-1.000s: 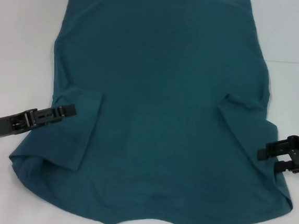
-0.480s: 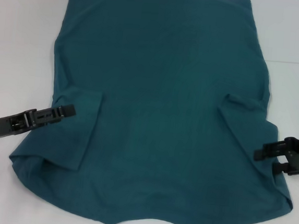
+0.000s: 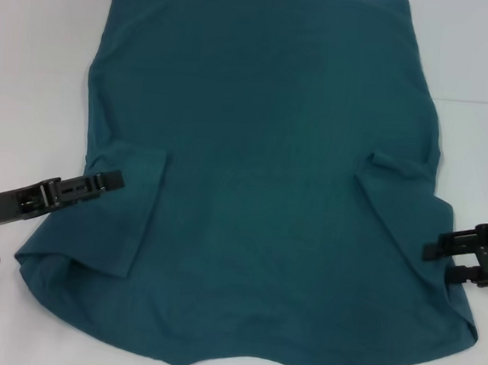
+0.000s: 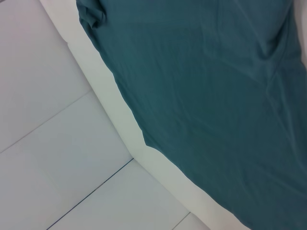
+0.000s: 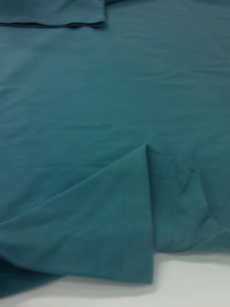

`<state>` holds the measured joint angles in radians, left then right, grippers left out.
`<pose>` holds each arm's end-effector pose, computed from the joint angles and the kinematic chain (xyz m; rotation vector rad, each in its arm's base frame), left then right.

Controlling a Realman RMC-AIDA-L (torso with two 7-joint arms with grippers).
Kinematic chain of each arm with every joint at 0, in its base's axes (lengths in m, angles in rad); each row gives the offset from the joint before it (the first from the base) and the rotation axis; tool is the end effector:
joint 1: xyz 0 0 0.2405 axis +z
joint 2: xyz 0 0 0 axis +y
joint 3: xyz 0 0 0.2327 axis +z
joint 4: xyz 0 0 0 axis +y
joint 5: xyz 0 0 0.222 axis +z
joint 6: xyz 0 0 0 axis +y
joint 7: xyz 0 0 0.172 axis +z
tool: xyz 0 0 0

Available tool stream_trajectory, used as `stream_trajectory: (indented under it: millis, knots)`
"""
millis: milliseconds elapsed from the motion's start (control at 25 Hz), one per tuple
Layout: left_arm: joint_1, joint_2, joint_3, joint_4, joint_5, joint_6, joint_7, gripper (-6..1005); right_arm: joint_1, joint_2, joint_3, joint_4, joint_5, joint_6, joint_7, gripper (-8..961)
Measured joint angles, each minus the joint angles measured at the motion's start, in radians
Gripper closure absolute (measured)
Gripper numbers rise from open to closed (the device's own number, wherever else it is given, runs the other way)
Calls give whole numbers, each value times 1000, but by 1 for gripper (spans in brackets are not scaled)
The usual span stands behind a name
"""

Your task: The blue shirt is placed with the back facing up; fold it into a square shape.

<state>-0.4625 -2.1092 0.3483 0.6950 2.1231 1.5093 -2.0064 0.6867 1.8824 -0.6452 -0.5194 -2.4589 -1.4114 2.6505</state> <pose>-0.2984 0.3327 0.0215 -2.1182 -1.6078 -0.9224 0.3074 0.3700 0.0285 -1.9499 2.1329 0.1949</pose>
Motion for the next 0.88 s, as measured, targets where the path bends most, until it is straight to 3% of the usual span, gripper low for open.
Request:
stream_trajectory:
  millis: [480,680,880]
  knots:
    - [2,0,-1,0,0,-7,2,206,27,38,-3,10,3,49,-28,263]
    - [2,0,-2,0,0,-10,2,206,30,71,-16,-50,69,-60,-211,264]
    - [5,1,-3,0,0,-12,1,207,52,83,-141,-92,39,-142,-280,264]
